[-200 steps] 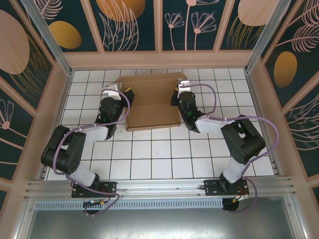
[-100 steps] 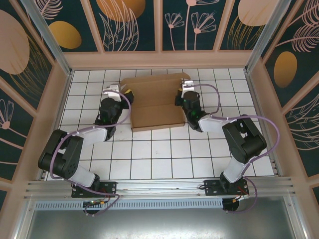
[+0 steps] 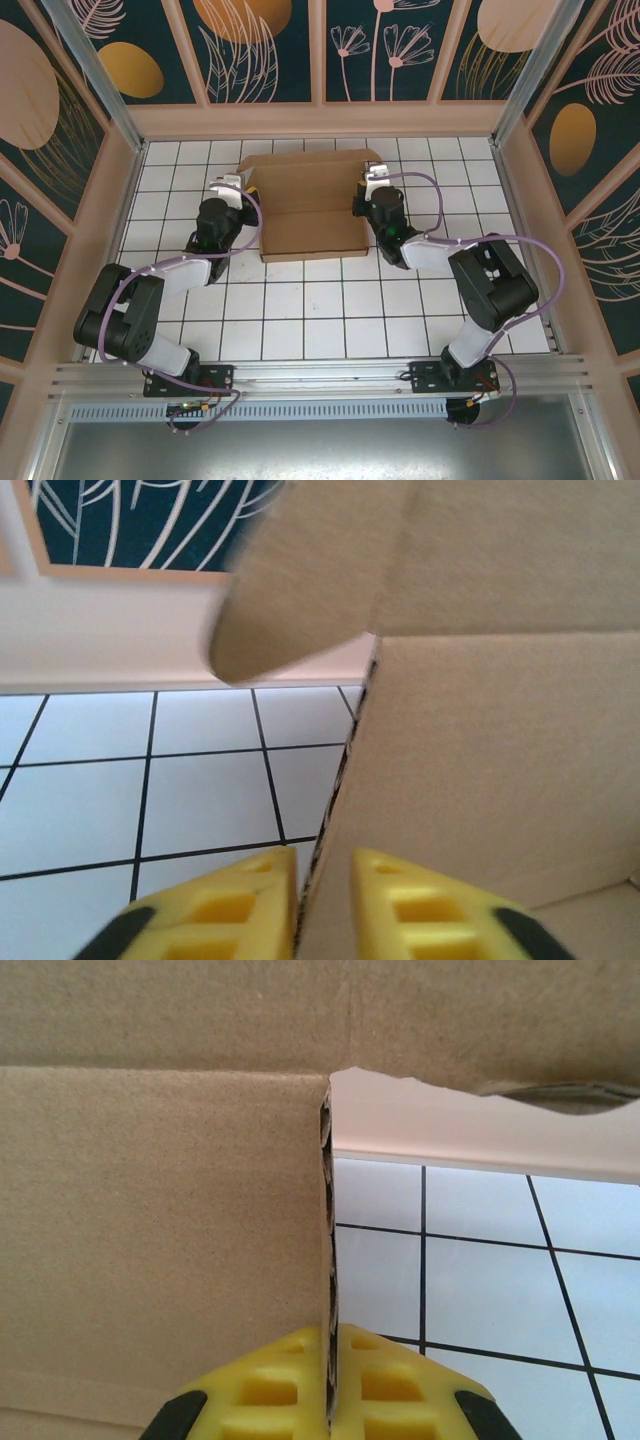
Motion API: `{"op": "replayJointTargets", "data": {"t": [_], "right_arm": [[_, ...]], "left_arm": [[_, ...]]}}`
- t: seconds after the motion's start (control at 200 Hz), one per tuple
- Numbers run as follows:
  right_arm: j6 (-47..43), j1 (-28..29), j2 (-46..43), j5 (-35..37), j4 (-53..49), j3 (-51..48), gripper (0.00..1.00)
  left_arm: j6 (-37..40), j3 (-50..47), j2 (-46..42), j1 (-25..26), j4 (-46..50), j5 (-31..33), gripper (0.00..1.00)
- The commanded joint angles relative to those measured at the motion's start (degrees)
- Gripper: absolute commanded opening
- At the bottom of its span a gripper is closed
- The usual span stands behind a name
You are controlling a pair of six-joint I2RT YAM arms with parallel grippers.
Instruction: Fold the paper box
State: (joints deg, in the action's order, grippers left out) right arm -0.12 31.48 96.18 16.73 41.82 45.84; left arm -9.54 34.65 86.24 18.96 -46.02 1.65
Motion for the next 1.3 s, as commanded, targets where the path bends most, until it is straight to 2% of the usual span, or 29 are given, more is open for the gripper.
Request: {"op": "replayJointTargets", "data": {"t": [0.0, 0.23, 0.335, 0.475, 0.58, 0.771, 0.911, 1.011, 1.171, 1.296], "right_arm": [[0.28, 0.16, -1.76, -3.18, 2.05, -1.03, 0.0], [5.55, 1.85, -0.67, -6.34, 0.71, 0.8, 0.0], [9.42, 3.31, 0.26, -4.87, 0.33, 2.28, 0.0], [16.68, 4.3, 1.05, -0.16, 0.82, 2.56, 0.0], [21.82, 5.72, 2.46, 7.3, -0.6, 4.18, 0.0], [19.75, 9.49, 5.59, 18.2, 1.05, 7.2, 0.0], [17.29, 10.97, 7.27, 21.37, 2.57, 7.81, 0.0], [14.93, 11.4, 6.44, 21.79, 9.23, 2.95, 0.0], [10.12, 11.66, 4.99, 16.53, 30.49, -9.27, 0.0], [9.5, 11.75, 5.84, 14.87, 34.83, -12.5, 0.0]], "left_arm": [[-0.91, 0.56, 0.76, -0.15, 0.03, -5.73, 0.11], [-13.1, 0.24, 3.62, 0.06, -8.17, -8.66, 0.07], [-15.06, 0.16, 4.25, 1.05, -10.05, -8.51, 0.08], [-15.68, 0.06, 4.97, 2.14, -10.57, -8.07, 0.08], [-16.34, -0.8, 5.08, 2.22, -11.86, -7.67, 0.08], [-17.16, -2.36, 5.17, 2.23, -13.24, -7.62, 0.08], [-16.92, -3.57, 5.11, 2.24, -13.7, -7.36, 0.08], [-16.05, -4.97, 4.47, 2.26, -14.61, -7.47, 0.08], [-15.78, -10.27, 3.68, 2.27, -20.94, -6.78, 0.07], [-15.86, -13.29, 5.02, 3.03, -25.35, -5.46, 0.06]]}}
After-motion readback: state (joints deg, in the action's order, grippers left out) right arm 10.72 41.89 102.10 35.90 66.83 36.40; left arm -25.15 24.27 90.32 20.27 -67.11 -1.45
